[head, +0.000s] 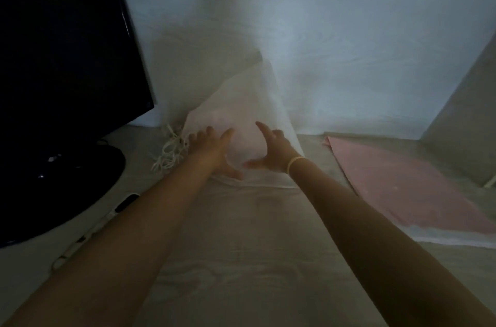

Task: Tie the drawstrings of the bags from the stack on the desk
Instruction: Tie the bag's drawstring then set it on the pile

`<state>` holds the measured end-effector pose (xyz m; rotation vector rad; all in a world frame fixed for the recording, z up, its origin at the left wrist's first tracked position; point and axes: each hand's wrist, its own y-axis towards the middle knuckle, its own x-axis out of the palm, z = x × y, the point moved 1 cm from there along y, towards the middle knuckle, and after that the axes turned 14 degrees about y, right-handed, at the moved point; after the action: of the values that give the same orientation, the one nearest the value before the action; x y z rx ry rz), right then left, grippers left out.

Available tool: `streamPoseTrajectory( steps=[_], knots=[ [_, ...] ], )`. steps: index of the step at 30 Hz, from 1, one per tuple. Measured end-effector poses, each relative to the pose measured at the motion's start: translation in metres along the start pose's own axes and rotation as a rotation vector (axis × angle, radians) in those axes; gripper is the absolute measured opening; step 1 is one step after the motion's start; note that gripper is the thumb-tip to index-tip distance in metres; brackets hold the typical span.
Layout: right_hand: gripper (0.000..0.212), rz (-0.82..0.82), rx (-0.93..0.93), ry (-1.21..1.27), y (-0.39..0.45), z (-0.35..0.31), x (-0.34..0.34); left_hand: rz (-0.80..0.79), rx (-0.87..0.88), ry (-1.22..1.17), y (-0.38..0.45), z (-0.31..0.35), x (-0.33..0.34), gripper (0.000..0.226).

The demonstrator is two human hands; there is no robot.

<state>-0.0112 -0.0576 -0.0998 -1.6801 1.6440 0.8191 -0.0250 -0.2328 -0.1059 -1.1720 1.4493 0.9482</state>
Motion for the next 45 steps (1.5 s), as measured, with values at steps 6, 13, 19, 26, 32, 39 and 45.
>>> streamPoseTrajectory(
  steps=[6, 13, 19, 26, 32, 39, 45],
  knots=[
    [0.135, -0.099, 0.110, -0.211, 0.045, 0.006, 0.030, -0.098, -0.074, -0.081, 0.022, -0.026, 0.017, 0.143],
    [0.119, -0.182, 0.132, -0.355, 0.079, 0.010, 0.038, -0.078, -0.053, 0.038, 0.033, -0.033, 0.026, 0.126],
    [0.108, 0.014, 0.096, -0.224, 0.052, 0.018, 0.049, -0.136, -0.126, -0.082, 0.027, -0.023, 0.021, 0.105],
    [0.062, 0.084, -0.097, 0.159, -0.012, 0.027, 0.013, -0.027, -0.059, 0.194, -0.004, 0.033, -0.027, 0.096],
    [0.022, 0.344, -0.043, 0.068, -0.064, 0.061, -0.057, 0.241, 0.021, 0.143, -0.027, 0.112, -0.099, 0.060],
    [0.049, 0.105, 0.391, -0.280, -0.131, 0.153, -0.113, -0.215, -0.100, 0.516, -0.035, 0.143, -0.088, 0.047],
    [0.037, -0.005, 0.463, -0.243, -0.136, 0.152, -0.091, -0.041, -0.034, 0.653, -0.048, 0.149, -0.077, 0.048]
  ],
)
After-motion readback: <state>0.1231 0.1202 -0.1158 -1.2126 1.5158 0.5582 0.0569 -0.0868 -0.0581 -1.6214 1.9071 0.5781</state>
